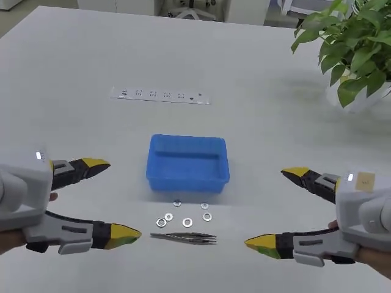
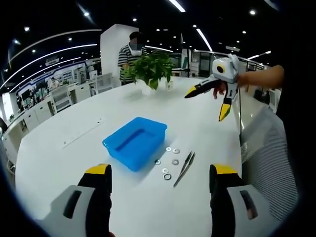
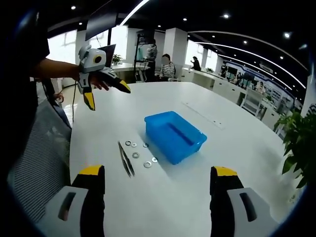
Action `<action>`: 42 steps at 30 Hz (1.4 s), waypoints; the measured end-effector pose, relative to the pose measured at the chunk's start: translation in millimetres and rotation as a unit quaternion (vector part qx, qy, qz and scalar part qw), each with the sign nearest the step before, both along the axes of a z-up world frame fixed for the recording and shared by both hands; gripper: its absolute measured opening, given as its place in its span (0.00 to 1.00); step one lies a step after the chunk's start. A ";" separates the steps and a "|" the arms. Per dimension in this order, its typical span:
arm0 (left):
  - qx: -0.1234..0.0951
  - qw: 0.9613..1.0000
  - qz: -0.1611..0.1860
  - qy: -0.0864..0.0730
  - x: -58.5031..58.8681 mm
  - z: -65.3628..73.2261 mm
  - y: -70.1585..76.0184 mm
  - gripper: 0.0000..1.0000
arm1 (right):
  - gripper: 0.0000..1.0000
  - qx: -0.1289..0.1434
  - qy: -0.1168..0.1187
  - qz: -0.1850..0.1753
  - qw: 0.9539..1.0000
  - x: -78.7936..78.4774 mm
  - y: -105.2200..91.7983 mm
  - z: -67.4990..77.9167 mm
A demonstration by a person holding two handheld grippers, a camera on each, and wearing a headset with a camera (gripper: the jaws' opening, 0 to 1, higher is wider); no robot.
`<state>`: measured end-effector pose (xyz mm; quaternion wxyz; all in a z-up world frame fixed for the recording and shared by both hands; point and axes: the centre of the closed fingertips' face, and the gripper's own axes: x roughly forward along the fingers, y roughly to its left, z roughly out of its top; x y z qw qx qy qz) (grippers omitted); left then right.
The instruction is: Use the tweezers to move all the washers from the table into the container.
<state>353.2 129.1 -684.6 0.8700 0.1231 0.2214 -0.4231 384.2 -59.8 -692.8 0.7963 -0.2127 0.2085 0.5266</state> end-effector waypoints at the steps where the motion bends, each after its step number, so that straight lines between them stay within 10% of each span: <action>1: 0.003 1.000 -0.004 -0.001 0.4 -0.4 -0.5 0.84 | 0.86 -0.006 0.000 0.010 1.000 0.0 1.2 -1.7; 42: 0.102 0.983 -0.138 0.067 -6.1 -76.3 -29.1 0.36 | 0.39 -0.113 0.018 0.216 0.970 -17.8 56.8 -67.3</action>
